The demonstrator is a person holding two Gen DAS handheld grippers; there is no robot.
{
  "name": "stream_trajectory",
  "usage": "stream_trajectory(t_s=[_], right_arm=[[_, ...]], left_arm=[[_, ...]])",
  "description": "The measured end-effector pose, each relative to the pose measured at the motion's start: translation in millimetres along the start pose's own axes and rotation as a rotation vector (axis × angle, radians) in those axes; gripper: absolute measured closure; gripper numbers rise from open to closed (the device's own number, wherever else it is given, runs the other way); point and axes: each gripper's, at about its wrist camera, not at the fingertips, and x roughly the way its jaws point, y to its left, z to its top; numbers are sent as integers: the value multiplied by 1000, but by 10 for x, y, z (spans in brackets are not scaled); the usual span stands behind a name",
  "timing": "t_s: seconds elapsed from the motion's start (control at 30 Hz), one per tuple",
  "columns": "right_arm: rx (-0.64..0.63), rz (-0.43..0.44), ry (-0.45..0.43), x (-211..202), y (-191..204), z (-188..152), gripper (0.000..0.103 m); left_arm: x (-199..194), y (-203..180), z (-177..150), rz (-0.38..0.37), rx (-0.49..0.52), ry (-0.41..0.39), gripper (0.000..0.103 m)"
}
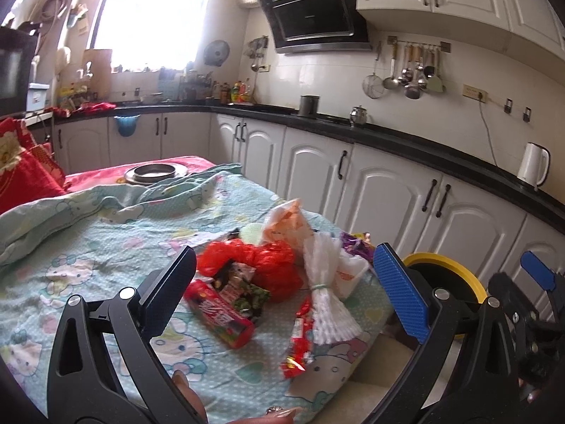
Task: Collect trash
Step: 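Grasp the red candy tube with the left gripper while the right gripper grasps the white foam net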
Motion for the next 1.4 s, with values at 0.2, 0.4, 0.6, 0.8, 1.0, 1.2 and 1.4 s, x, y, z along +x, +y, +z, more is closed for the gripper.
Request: stream_trajectory(t_s=[0.2,0.4,0.6,0.8,1.0,1.2,1.4], right_arm=[[-49,91,42,137,207,12,6],[-109,190,93,320,449,0,6],[-153,263,166,517,630,-45,6],[-164,286,253,834,673,-95,6],[-155,331,372,1169,713,-214,23],[-108,388,485,1412,713,-353,39],[-56,421,543,1519,687,-449,49]], left_arm=[[59,264,48,40,-52,5,11],[145,531,70,100,-90,34,11],[285,766,36,149,-121,95,11],[497,907,-98,146,-178,202,11],[740,913,-256,105,-211,310,11],[964,923,-376,58,-265,397,13],[1128,911,-468,15,-306,460,23]])
